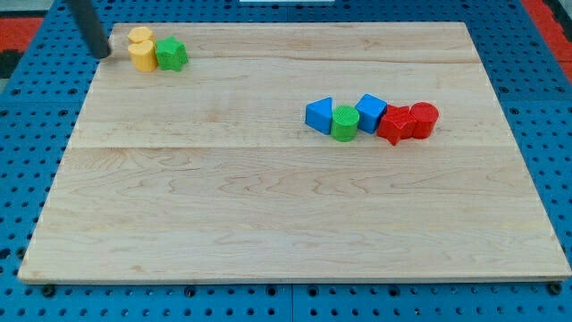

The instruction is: Push the green star top center

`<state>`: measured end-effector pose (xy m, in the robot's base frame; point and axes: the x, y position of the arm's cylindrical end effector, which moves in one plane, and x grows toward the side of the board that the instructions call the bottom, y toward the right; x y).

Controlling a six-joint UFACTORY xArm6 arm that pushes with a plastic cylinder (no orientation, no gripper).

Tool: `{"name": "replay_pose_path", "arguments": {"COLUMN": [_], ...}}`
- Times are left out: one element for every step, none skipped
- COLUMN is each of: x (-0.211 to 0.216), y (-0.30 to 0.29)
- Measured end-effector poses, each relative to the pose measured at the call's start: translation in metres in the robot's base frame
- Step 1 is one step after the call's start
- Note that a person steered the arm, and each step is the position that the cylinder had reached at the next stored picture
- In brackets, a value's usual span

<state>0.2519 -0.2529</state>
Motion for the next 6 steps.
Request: {"name": "replay_pose_path", "arguments": {"x": [-0.003, -0.002, 0.019, 0.046, 0.040, 0.009], "y": [0.109, 0.141, 0.109, 0.184, 0.222, 0.189]}}
